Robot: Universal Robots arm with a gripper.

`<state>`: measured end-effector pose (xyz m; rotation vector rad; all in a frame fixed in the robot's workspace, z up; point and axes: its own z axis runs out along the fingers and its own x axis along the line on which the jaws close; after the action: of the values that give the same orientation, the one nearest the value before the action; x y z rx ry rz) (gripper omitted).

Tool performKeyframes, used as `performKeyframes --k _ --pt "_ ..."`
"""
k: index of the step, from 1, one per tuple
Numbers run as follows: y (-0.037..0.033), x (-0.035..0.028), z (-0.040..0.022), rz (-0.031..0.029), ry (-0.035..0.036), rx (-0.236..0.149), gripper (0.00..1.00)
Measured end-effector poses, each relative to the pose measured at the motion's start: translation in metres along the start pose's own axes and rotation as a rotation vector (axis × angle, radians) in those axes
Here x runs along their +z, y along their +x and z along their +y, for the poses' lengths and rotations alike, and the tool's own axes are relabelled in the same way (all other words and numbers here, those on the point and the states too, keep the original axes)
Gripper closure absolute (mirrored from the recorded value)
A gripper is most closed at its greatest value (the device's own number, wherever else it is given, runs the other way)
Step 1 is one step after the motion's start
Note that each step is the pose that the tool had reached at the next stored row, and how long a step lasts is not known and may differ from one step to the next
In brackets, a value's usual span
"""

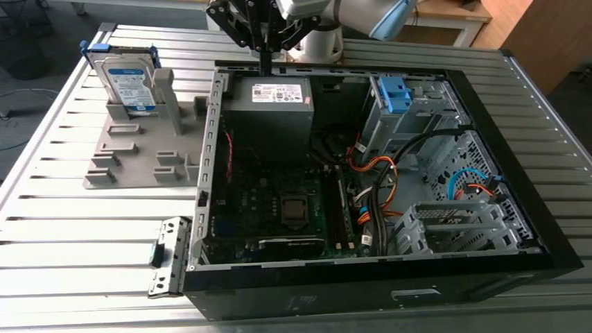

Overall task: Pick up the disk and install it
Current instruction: 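Reach for the disk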

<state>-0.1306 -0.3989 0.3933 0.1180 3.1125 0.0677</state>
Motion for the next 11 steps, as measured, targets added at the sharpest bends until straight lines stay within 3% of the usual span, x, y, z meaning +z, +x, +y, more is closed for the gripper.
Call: performKeyframes --k 11 --pt "0.0029 -0.0001 -0.0002 0.0 0.0 0.0 0.89"
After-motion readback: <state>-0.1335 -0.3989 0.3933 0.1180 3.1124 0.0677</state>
